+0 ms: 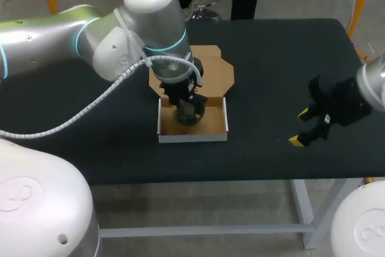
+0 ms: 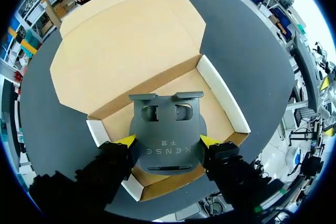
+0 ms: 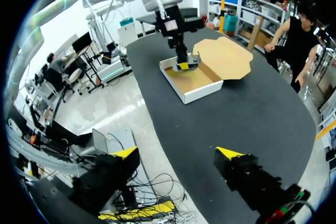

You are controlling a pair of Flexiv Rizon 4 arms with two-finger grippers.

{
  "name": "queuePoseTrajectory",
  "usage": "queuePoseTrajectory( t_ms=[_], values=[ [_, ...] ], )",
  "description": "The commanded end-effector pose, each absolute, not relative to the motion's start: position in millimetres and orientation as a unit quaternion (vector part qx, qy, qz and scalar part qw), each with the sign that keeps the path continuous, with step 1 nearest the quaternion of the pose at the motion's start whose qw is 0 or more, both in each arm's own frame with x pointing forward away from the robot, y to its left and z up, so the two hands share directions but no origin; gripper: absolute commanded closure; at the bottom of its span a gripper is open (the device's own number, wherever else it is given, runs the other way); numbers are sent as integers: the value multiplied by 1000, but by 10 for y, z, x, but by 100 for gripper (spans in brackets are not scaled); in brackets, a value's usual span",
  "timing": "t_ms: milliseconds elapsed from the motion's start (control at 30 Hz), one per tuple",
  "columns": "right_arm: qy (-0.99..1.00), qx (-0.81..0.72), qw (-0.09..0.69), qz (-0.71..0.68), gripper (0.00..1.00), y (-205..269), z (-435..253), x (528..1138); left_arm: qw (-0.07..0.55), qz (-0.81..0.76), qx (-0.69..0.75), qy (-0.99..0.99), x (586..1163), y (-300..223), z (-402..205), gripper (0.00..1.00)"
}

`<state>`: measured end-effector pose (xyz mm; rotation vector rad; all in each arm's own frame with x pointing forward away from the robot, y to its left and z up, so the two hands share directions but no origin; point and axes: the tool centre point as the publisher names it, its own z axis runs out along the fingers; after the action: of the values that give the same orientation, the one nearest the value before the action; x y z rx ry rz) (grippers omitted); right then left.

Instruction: Assemble the packaging by folding the flat box into shape, placing the metal phone stand inside, and closing the box properly

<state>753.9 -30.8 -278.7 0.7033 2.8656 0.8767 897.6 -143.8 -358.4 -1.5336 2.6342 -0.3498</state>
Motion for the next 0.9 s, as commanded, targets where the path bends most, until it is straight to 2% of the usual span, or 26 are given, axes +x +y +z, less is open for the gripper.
queuePoseTrajectory(
  t_ms=[33, 667, 700, 733, 767, 833, 867, 900],
  values=[
    [930, 230, 41, 284, 0, -287, -2800, 7479, 45, -110, -501, 857, 9041, -1518, -3700, 100],
    [930, 230, 41, 284, 0, -287, -2800, 7479, 61, -74, -517, 851, 9097, -1534, -3998, 100],
    [930, 230, 41, 284, 0, -287, -2800, 7479, 62, -72, -519, 850, 9101, -1533, -4010, 88],
    [930, 230, 41, 284, 0, -287, -2800, 7479, 62, -70, -522, 848, 9104, -1530, -4021, 65],
    [930, 230, 41, 284, 0, -287, -2800, 7479, 62, -70, -523, 847, 9108, -1530, -4030, 49],
    [930, 230, 41, 284, 0, -287, -2800, 7479, 63, -68, -525, 846, 9109, -1528, -4034, 7],
    [930, 230, 41, 284, 0, -287, -2800, 7479, 62, -68, -526, 846, 9109, -1528, -4035, 0],
    [930, 230, 41, 284, 0, -287, -2800, 7479, 62, -68, -526, 845, 9109, -1527, -4035, 0]
  ],
)
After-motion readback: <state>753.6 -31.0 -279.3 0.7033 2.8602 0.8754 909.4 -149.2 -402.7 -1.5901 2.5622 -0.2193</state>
